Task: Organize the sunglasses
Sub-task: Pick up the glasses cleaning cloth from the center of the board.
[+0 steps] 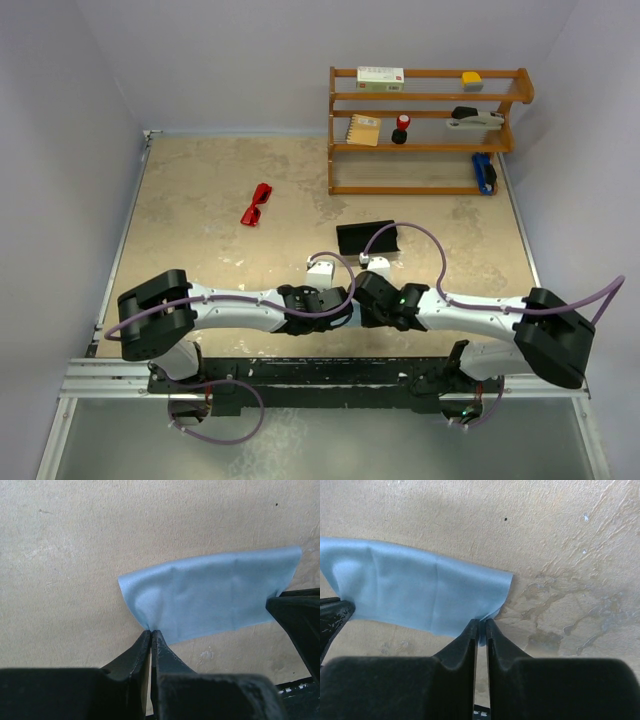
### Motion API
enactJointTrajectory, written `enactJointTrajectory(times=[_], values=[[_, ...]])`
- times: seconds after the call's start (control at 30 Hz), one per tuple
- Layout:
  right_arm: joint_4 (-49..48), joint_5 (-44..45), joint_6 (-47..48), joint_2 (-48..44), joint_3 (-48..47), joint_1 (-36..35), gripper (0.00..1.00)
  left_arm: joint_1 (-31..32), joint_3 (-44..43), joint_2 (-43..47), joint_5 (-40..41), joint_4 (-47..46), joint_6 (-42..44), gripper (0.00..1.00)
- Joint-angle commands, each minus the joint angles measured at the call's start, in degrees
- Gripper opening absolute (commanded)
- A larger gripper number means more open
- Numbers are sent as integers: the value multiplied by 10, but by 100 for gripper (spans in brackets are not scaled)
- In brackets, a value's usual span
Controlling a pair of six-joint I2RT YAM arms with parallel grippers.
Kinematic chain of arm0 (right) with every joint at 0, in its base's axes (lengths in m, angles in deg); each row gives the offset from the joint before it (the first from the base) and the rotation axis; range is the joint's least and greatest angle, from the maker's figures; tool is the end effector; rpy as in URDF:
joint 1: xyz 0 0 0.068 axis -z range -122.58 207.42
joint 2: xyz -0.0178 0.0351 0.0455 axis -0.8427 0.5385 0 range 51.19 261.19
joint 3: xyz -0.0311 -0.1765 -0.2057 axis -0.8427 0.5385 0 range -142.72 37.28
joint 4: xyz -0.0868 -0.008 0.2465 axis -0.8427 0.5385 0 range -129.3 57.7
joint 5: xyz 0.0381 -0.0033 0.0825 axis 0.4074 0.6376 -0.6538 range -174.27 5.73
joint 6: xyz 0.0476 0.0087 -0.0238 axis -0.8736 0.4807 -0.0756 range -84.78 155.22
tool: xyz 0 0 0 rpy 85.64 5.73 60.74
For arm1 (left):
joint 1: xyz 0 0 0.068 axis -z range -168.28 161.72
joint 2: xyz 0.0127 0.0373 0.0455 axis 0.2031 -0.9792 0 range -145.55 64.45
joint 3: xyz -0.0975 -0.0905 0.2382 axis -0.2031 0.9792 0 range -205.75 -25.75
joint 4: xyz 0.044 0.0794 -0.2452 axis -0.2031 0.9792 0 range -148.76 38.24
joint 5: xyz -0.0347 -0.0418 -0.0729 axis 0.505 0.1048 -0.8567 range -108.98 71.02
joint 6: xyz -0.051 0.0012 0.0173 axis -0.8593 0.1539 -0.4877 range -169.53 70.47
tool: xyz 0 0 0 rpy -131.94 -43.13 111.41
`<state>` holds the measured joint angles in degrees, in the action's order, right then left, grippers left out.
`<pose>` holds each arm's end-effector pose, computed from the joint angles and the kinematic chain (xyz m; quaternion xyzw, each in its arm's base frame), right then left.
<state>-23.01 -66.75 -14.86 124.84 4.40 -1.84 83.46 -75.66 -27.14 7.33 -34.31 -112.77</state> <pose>0.1263 0.1915 0.1617 -0.0328 0.9482 0.1442 0.2812 0.1069 -0.2735 0.1626 0.0236 0.9536 -0.1009 0.2828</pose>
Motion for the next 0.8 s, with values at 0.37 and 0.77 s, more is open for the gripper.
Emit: enactJointTrajectory(times=[0.37, 0.77], values=[[22, 8, -12, 6, -3, -4, 0, 0, -3, 18, 4, -13, 13, 0], [50, 9, 8, -14, -46, -4, 0, -10, -28, 21, 21, 3, 32, 0]])
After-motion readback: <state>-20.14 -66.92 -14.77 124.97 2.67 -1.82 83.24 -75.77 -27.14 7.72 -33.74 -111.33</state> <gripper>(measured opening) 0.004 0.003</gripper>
